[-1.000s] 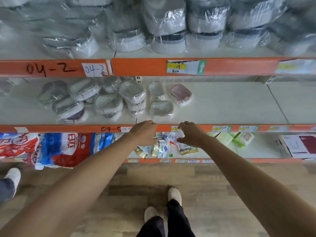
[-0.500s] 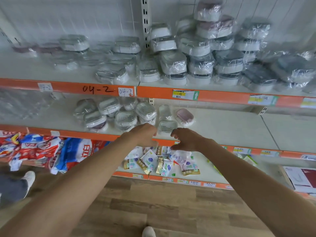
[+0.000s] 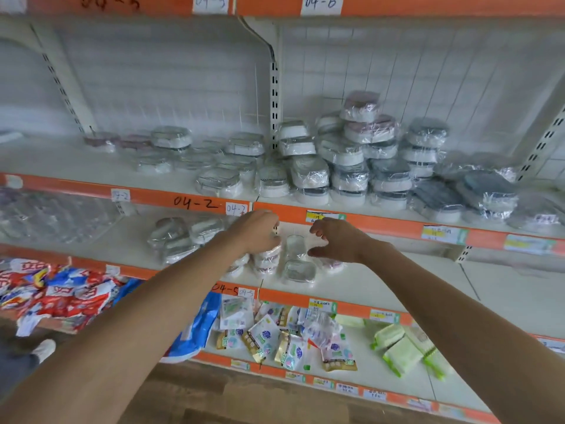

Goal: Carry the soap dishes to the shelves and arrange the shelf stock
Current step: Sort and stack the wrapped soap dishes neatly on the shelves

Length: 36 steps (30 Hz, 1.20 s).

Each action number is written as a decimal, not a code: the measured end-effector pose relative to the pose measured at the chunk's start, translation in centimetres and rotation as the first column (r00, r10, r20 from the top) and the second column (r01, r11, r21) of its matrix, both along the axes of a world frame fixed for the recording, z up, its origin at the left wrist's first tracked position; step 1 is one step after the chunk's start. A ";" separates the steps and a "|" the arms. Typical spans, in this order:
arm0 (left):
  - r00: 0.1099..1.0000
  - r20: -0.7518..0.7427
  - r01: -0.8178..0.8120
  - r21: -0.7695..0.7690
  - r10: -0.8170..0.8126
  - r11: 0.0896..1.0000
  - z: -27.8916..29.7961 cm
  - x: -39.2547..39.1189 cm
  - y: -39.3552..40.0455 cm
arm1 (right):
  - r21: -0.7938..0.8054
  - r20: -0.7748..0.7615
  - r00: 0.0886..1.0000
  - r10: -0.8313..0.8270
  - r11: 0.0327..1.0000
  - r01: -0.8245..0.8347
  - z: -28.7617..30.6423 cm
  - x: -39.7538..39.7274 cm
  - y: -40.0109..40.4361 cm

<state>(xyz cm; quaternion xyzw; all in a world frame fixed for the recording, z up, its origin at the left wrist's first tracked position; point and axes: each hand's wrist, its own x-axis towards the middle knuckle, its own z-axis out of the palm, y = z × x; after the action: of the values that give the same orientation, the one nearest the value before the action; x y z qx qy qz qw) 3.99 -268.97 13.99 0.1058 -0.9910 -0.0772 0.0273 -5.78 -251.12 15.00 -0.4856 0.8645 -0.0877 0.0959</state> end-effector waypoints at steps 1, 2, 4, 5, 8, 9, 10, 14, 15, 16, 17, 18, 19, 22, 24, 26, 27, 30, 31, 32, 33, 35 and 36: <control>1.000 -0.016 -0.007 -0.003 0.007 1.000 0.6 -0.3 -0.2 | -0.011 -0.012 1.000 -0.007 1.000 0.006 0.6 -0.3 -0.1; 0.999 -0.034 -0.010 -0.009 0.009 1.000 1.1 -0.7 -0.5 | -0.024 -0.018 1.000 -0.015 1.000 0.015 1.2 -0.6 -0.2; 0.998 -0.058 -0.011 -0.018 0.009 1.000 2.2 -1.4 -1.0 | -0.053 -0.034 0.999 -0.030 0.998 0.028 2.3 -1.4 -0.5; 0.998 -0.066 -0.010 -0.021 0.009 1.000 2.6 -1.8 -1.4 | -0.066 -0.043 0.998 -0.035 0.997 0.032 2.8 -1.8 -0.8; 0.996 -0.094 -0.005 -0.044 0.000 0.999 3.5 -3.2 -2.9 | -0.104 -0.058 0.996 -0.069 0.993 0.062 4.1 -3.2 -2.1; 0.995 -0.098 0.002 -0.055 -0.007 0.999 3.6 -3.8 -3.5 | -0.113 -0.066 0.994 -0.082 0.991 0.074 4.4 -3.6 -2.6; 0.994 -0.108 0.011 -0.063 -0.017 0.998 3.8 -4.5 -4.2 | -0.121 -0.077 0.992 -0.096 0.989 0.086 4.5 -4.2 -3.2; 0.987 -0.144 0.061 -0.064 -0.070 0.996 4.8 -8.1 -7.4 | -0.135 -0.105 0.981 -0.162 0.980 0.147 4.9 -6.8 -6.3; 0.986 -0.150 0.070 -0.060 -0.078 0.996 5.1 -8.9 -8.3 | -0.137 -0.109 0.977 -0.182 0.976 0.167 5.1 -7.6 -7.2; 0.984 -0.158 0.079 -0.055 -0.086 0.995 5.5 -9.8 -9.2 | -0.140 -0.110 0.973 -0.202 0.973 0.186 5.4 -8.4 -8.2; 0.982 -0.164 0.086 -0.050 -0.093 0.995 5.8 -10.6 -10.2 | -0.141 -0.112 0.970 -0.218 0.969 0.201 5.8 -9.2 -9.2; 0.981 -0.168 0.095 -0.043 -0.101 0.995 6.1 -11.4 -11.2 | -0.139 -0.120 0.966 -0.231 0.967 0.214 6.1 -9.8 -10.2; 0.981 -0.162 0.102 -0.034 -0.106 0.994 6.3 -12.2 -12.2 | -0.133 -0.130 0.962 -0.241 0.966 0.224 6.5 -10.5 -11.1; 0.984 -0.128 0.124 -0.032 -0.127 0.992 6.6 -14.5 -15.1 | -0.120 -0.174 0.950 -0.259 0.963 0.240 7.4 -12.2 -13.4; 0.981 -0.128 0.143 -0.044 -0.147 0.989 7.0 -16.0 -16.7 | -0.132 -0.206 0.937 -0.280 0.957 0.257 8.1 -13.5 -14.5; 0.975 -0.141 0.170 -0.037 -0.174 0.985 7.7 -17.5 -17.6 | -0.163 -0.212 0.919 -0.332 0.939 0.302 8.8 -14.7 -15.0; 0.973 -0.149 0.178 -0.019 -0.179 0.984 8.1 -18.2 -17.8 | -0.174 -0.212 0.908 -0.362 0.928 0.329 9.2 -15.2 -15.1; 0.972 -0.197 0.143 0.066 -0.127 0.988 9.1 -20.8 -17.5 | -0.186 -0.250 0.857 -0.451 0.891 0.415 10.2 -16.6 -14.7; 0.977 -0.195 0.107 0.091 -0.087 0.990 9.4 -21.8 -17.2 | -0.196 -0.260 0.840 -0.477 0.878 0.437 10.6 -17.1 -14.5; 0.981 -0.186 0.067 0.110 -0.046 0.992 9.7 -22.7 -16.8 | -0.212 -0.263 0.824 -0.502 0.863 0.458 10.9 -17.7 -14.3; 0.985 -0.172 0.030 0.119 -0.009 0.992 10.1 -23.6 -16.2 | -0.232 -0.264 0.808 -0.527 0.848 0.477 11.2 -18.3 -14.1; 0.988 -0.149 -0.030 0.116 0.047 0.993 10.8 -25.3 -15.4 | -0.279 -0.274 0.774 -0.571 0.817 0.504 11.8 -19.7 -13.8; 0.989 -0.130 -0.056 0.106 0.070 0.993 11.1 -26.2 -15.0 | -0.296 -0.284 0.756 -0.589 0.804 0.516 12.2 -20.3 -13.6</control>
<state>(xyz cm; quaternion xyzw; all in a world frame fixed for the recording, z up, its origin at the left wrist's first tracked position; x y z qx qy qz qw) -22.17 -284.00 25.10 0.1330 -0.9779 -0.1336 0.0907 -26.13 -264.71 27.17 -0.2219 0.9583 -0.1070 -0.1447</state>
